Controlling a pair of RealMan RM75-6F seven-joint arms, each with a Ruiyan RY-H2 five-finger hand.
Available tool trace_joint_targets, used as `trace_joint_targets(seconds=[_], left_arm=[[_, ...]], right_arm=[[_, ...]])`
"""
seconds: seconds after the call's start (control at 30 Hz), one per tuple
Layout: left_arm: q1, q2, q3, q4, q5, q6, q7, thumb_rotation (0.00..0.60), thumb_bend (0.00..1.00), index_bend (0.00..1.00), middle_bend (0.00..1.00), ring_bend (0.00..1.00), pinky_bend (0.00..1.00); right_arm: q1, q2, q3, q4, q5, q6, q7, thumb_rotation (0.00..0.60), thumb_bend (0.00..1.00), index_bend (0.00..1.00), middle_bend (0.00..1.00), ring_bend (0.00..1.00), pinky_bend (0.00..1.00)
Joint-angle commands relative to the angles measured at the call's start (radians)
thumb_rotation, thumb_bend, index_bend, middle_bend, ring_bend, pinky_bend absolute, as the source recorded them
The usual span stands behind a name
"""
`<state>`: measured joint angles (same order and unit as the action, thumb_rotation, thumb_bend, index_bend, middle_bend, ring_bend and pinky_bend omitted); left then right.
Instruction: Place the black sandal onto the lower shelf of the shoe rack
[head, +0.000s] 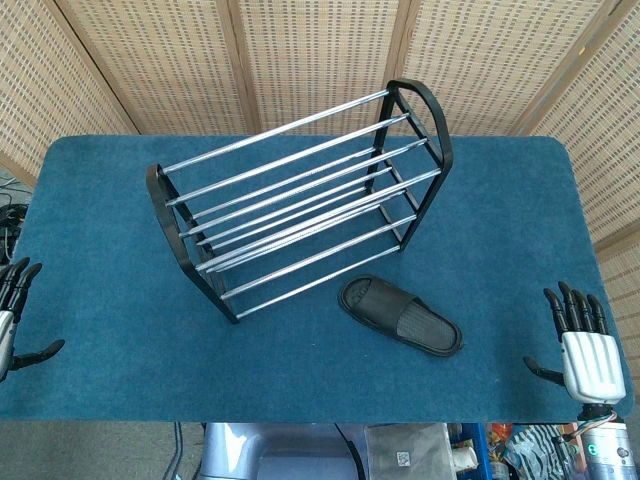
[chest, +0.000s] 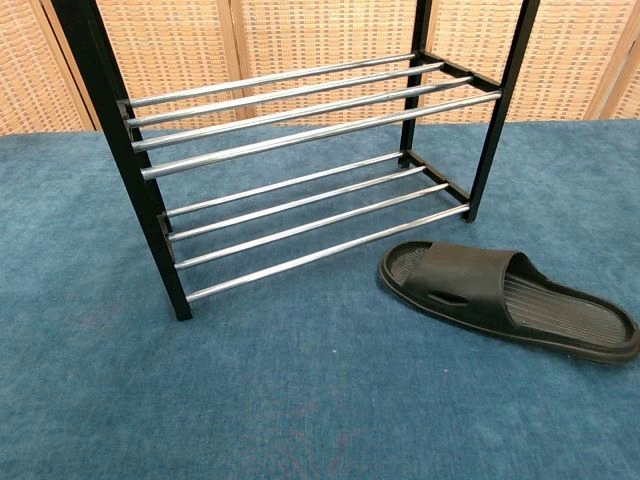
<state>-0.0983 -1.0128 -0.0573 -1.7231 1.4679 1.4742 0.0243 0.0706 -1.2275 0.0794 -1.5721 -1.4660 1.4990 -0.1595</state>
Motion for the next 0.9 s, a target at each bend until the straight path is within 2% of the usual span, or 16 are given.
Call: trace_joint_targets(seconds=[0.03,0.2,0.3,0.53,0.63,0.9], left_arm=[[0.0,-0.001,-0.001,-0.001,-0.002,0.0,0.001,0.6,0.12,0.0,0.0,0.0,0.0],[0.002,0.001,-0.006,-0.004,-0.009,0.005,-0.003,0.6,0.13,0.0,0.0,0.0,0.0],[0.001,0.001,-0.008,-0.005,-0.011,0.005,-0.003,0.6,0.12,0.0,0.0,0.0,0.0],[-0.003,0.003,-0.015,0.001,-0.035,-0.01,-0.014,0.6,0.12,0.0,0.0,0.0,0.0],[-0.003,0.006,-0.018,0.004,-0.043,-0.014,-0.024,0.6,0.12,0.0,0.0,0.0,0.0],[-0.004,0.009,-0.019,0.012,-0.052,-0.022,-0.037,0.6,0.12,0.0,0.0,0.0,0.0]], right_arm=[[0.003,0.001,-0.001,0.001,0.001,-0.007,0.003,0.6,0.0,0.0,0.0,0.0,0.0],[0.027,-0.003,-0.008,-0.009,0.0,-0.06,0.032,0.6,0.0,0.0,0.0,0.0,0.0],[0.092,0.007,-0.008,-0.038,0.008,-0.187,0.091,0.6,0.0,0.0,0.0,0.0,0.0],[0.217,0.026,0.005,-0.104,0.033,-0.41,0.268,0.6,0.0,0.0,0.0,0.0,0.0],[0.261,0.007,0.013,-0.107,0.093,-0.49,0.224,0.6,0.0,0.0,0.0,0.0,0.0],[0.324,-0.051,0.029,-0.138,0.264,-0.581,0.101,0.6,0.0,0.0,0.0,0.0,0.0]])
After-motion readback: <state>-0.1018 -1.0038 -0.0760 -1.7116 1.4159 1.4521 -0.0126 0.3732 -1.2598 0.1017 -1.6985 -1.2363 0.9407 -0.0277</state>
